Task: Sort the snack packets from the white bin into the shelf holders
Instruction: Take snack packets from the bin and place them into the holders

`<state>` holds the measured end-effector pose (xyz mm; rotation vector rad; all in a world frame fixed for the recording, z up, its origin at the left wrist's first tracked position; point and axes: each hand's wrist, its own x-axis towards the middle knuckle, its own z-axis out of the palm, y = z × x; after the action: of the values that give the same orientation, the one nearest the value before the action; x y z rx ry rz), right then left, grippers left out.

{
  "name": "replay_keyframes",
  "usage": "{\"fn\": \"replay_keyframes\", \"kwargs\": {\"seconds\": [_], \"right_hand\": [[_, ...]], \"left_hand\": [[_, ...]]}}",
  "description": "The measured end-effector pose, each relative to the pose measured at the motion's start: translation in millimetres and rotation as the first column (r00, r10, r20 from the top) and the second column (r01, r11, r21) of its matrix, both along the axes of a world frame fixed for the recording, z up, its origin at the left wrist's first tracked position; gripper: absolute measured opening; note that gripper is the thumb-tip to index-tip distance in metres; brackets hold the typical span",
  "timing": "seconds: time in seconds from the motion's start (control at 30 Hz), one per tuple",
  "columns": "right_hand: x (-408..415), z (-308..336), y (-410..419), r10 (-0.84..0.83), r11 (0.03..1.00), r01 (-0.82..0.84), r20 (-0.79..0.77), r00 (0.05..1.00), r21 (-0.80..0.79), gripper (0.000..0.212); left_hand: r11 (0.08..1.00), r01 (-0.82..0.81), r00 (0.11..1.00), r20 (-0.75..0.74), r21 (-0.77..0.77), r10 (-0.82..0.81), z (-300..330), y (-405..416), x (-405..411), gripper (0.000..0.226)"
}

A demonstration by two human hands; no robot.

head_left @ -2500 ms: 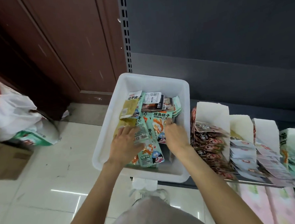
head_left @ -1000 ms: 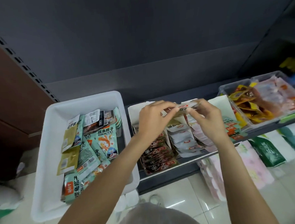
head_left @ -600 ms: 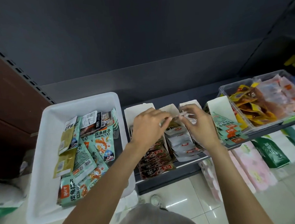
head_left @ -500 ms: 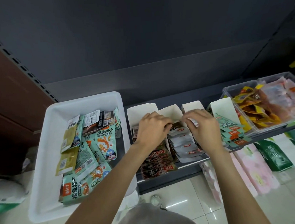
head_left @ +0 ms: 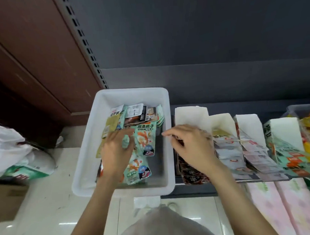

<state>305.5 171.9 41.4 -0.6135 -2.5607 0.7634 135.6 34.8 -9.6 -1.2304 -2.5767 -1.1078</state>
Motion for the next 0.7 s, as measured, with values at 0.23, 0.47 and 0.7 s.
{"fn": "replay_keyframes", "kwargs": {"seconds": [0.23, 0.47, 0.7], "right_hand": [[-99.7, -52.2, -43.3, 0.332, 0.941, -0.333, 0.390, 0.859, -0.067, 0.040], [-106.8, -71.0, -54.6, 0.283, 0.956, -0.215, 0.425, 0.860, -0.201, 0.045], [-99.5, -54.7, -42.5, 0.060, 0.920, 0.013, 0.174, 0.983, -0.391, 0.038]], "left_hand": [[0.845, -0.051, 0.956, 0.219, -0.532, 0.196, -34.1, -40.1, -41.8, 0.058], [0.832, -0.071, 0.997, -0.069, -0.549, 0.040, -19.1, -46.5, -43.7, 0.023], [0.963, -0.030, 1.000, -0.018, -0.267, 0.026, 2.6, -55.9, -41.2, 0.016]]}}
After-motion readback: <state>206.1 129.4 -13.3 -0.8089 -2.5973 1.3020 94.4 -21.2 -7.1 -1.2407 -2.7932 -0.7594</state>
